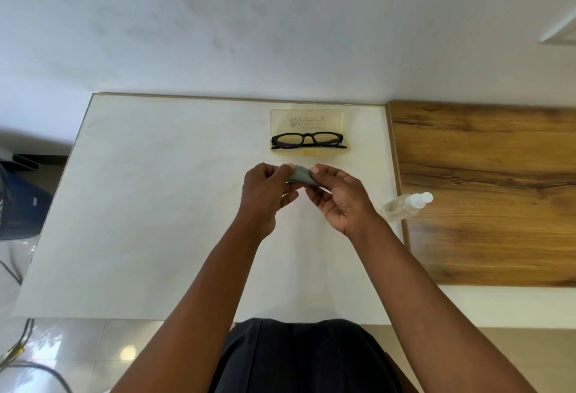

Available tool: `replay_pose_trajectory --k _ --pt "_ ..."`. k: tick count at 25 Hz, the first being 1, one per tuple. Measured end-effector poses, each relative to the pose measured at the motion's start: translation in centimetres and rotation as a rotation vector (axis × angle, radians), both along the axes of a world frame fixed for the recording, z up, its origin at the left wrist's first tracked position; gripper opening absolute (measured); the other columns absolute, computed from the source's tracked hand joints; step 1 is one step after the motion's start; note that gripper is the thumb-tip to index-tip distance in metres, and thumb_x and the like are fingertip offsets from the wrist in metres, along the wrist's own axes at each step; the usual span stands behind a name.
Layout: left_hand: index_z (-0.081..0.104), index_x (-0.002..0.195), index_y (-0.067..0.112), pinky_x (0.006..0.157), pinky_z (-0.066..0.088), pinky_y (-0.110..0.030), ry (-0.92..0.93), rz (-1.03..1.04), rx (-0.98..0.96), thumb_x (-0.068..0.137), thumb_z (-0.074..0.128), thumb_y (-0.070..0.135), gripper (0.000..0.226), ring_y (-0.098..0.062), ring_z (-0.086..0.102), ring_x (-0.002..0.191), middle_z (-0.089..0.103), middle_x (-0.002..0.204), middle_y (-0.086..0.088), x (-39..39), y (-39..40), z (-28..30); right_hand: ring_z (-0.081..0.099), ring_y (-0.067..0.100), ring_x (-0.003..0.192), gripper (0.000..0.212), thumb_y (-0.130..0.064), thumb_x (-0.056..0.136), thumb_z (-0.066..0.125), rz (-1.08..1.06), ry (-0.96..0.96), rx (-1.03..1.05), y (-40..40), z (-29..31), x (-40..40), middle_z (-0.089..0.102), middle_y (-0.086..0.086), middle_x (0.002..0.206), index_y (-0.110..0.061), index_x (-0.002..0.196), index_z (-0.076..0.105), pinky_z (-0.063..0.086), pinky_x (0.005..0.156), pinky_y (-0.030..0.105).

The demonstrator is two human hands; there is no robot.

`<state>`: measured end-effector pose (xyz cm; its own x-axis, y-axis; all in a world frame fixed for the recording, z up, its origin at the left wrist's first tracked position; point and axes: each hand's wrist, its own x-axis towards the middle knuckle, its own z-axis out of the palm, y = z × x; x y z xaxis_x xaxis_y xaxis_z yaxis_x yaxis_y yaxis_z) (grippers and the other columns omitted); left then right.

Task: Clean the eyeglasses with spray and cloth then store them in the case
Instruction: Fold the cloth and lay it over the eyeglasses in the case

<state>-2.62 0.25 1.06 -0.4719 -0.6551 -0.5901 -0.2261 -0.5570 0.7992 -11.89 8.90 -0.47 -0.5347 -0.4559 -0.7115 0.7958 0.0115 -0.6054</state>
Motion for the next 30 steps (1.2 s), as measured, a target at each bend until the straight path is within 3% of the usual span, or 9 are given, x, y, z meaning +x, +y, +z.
replay_pose_trajectory --k 6,14,17,21,25,30 --pt "0.046 0.085 0.014 0.062 0.055 -0.023 -0.058 0.038 -0.075 0.087 0.059 0.005 0.016 -0.020 0.065 0.073 0.060 0.094 -0.013 -1.5 -1.3 -0.2 0.064 0.021 0.081 0.016 0.001 0.078 0.068 0.098 0.379 0.113 -1.4 1.0 -1.6 0.063 0.007 0.087 -0.014 0.077 0.061 0.058 0.061 0.023" --pt "0.059 0.076 0.013 0.071 0.056 -0.027 -0.052 -0.084 -0.189 0.085 0.050 -0.006 0.022 -0.027 0.065 0.083 0.060 0.102 -0.013 -4.5 -4.1 0.7 0.065 0.020 0.081 0.024 0.003 0.078 0.066 0.185 0.653 0.219 -3.8 1.8 -5.0 0.062 0.005 0.085 -0.017 0.068 0.057 0.057 0.064 0.027" --pt "0.061 0.075 0.011 0.081 0.057 -0.035 -0.072 -0.067 -0.212 0.083 0.053 -0.004 0.019 -0.024 0.066 0.076 0.062 0.089 -0.009 -5.8 -5.0 0.7 0.064 0.019 0.077 0.023 0.001 0.080 0.062 0.217 0.674 0.254 -5.0 1.9 -6.3 0.061 0.001 0.078 -0.017 0.065 0.062 0.058 0.072 0.033" --pt "0.063 0.075 0.014 0.076 0.056 -0.034 -0.159 -0.111 -0.347 0.080 0.064 0.005 0.010 -0.019 0.058 0.065 0.062 0.074 -0.003 -6.6 -5.7 0.1 0.064 0.021 0.075 0.021 -0.002 0.078 0.066 0.299 0.743 0.320 -5.7 1.6 -6.8 0.063 0.001 0.075 -0.018 0.064 0.063 0.058 0.074 0.033" --pt "0.062 0.083 0.013 0.062 0.052 -0.026 -0.229 -0.109 -0.435 0.077 0.069 0.008 0.010 -0.017 0.059 0.065 0.064 0.079 -0.005 -6.7 -5.7 -0.4 0.064 0.023 0.083 0.012 -0.003 0.077 0.067 0.331 0.878 0.420 -5.6 0.9 -6.5 0.064 0.002 0.079 -0.015 0.076 0.064 0.057 0.080 0.041" --pt "0.058 0.082 0.012 0.058 0.051 -0.025 -0.295 -0.129 -0.518 0.075 0.068 0.006 0.013 -0.023 0.064 0.073 0.064 0.084 -0.009 -7.0 -5.3 -0.9 0.057 0.016 0.079 0.017 -0.008 0.079 0.066 0.343 1.000 0.523 -5.3 0.2 -6.3 0.068 0.011 0.095 -0.007 0.096 0.063 0.052 0.083 0.035"
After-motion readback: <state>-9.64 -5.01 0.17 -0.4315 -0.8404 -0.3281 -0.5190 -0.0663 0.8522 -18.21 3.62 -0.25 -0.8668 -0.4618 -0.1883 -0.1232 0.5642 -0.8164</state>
